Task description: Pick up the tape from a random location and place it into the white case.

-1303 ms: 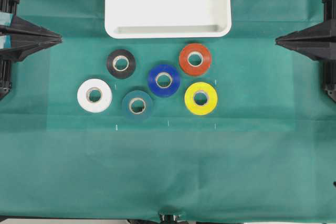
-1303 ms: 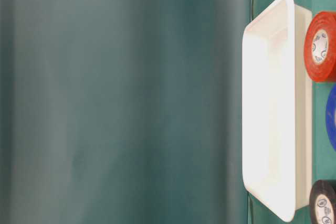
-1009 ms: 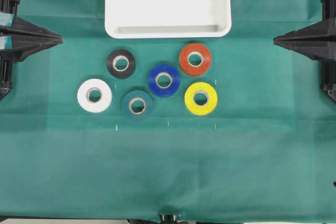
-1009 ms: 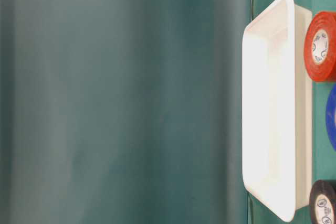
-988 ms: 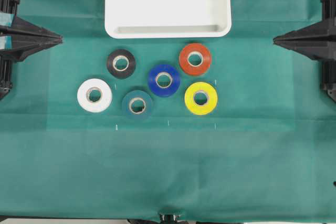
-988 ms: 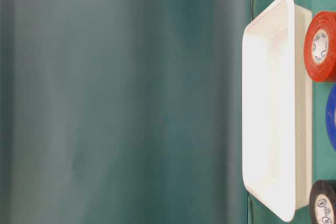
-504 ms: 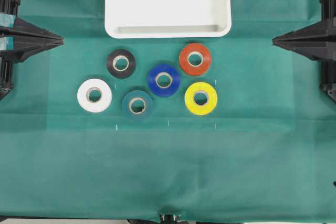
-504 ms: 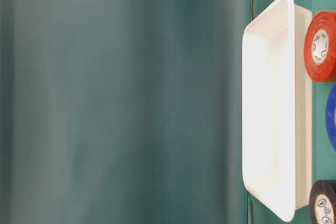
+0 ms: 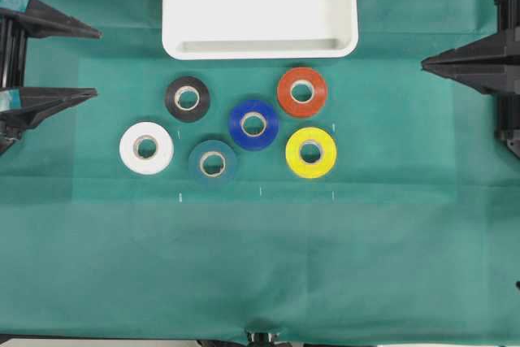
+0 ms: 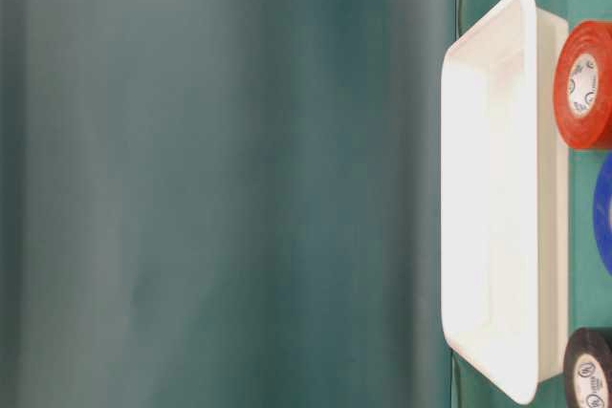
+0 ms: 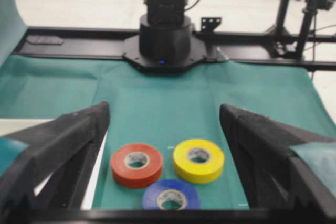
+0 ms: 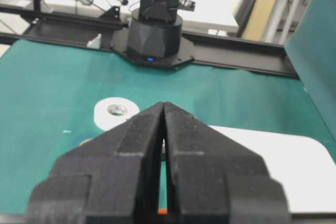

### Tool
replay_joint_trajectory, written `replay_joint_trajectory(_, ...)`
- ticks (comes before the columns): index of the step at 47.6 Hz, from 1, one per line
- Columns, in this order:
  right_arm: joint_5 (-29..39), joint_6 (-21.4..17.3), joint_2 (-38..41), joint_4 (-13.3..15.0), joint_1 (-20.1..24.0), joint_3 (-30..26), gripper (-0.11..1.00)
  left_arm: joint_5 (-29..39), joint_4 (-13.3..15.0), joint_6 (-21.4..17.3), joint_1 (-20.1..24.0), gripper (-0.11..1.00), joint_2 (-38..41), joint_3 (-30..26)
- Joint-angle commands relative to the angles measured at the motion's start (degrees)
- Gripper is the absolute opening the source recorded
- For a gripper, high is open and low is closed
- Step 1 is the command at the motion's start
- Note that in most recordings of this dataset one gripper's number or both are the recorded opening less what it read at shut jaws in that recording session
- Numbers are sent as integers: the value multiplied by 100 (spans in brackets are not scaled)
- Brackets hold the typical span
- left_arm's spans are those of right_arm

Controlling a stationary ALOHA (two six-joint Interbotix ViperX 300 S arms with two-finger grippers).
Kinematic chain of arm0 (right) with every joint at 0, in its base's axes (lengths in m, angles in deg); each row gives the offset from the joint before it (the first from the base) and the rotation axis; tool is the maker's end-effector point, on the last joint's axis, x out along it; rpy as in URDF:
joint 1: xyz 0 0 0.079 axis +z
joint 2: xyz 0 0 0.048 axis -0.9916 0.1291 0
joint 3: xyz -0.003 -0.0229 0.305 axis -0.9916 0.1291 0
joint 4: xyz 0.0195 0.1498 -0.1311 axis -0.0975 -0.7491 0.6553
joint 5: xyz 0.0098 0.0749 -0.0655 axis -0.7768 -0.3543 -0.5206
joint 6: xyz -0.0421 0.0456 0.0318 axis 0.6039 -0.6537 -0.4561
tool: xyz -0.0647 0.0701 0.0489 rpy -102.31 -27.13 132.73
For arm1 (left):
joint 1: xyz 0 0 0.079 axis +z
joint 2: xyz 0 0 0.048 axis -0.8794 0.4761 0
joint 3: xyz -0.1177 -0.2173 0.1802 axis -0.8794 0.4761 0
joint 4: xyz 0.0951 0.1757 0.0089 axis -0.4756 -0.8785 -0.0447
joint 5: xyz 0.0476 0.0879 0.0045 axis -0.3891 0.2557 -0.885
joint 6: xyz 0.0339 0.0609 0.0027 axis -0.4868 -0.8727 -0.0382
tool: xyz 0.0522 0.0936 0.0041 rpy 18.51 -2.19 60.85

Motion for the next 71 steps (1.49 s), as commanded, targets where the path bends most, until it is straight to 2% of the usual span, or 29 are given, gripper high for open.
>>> replay_joint_trajectory(1,0,0,35,0,9,-141,0,-26,9,0,-18,99,44,-70)
replay_joint_trajectory(31,35,9,35,18,9,-132,0,-158,9,0,-9,98,229,-141)
replay_joint_trajectory(41,35,18,53,18,9,-132,0,-483,9,-35,-9,98,1020,-457)
replay_joint_trajectory(54,35,18,70,18,9,-123,0,-1063,9,-44,-9,98,2206,-1169)
replay_joint_trajectory(71,35,18,97,18,9,-123,0,-1055,9,-53,-9,98,3463,-2153)
